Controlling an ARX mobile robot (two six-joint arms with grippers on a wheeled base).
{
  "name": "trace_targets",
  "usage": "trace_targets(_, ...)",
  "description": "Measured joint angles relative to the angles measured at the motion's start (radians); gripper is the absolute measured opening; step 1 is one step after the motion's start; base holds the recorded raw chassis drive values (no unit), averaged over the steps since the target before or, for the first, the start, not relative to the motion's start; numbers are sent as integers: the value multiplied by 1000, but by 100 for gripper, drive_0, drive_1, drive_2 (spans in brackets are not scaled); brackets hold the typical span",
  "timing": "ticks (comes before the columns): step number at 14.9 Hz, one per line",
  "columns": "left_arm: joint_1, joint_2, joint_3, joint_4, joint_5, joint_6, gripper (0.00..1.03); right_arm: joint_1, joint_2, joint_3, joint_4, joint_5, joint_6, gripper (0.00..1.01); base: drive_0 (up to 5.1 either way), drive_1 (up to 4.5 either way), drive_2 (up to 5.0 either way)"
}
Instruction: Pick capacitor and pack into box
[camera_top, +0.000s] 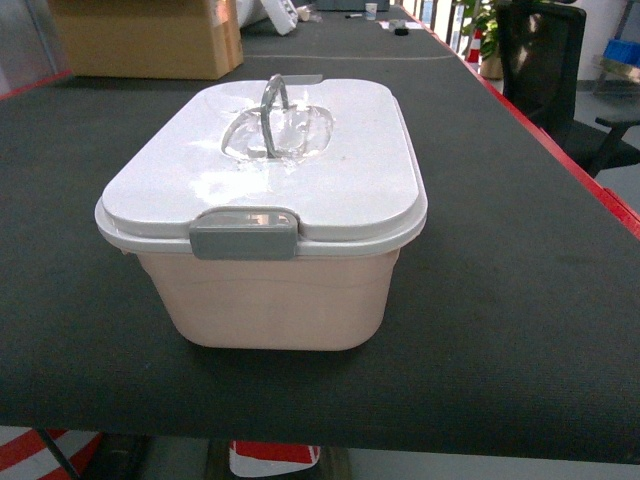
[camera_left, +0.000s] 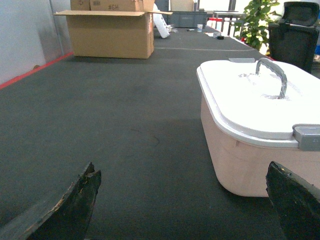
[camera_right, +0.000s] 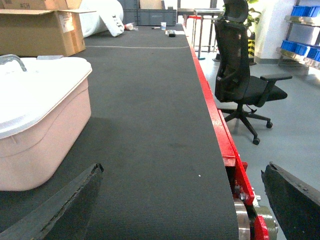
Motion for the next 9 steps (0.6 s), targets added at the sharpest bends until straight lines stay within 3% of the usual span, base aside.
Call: trace_targets(9,0,0,0,0,0,0,98,0,0,0,0,0,0,98,0,0,0)
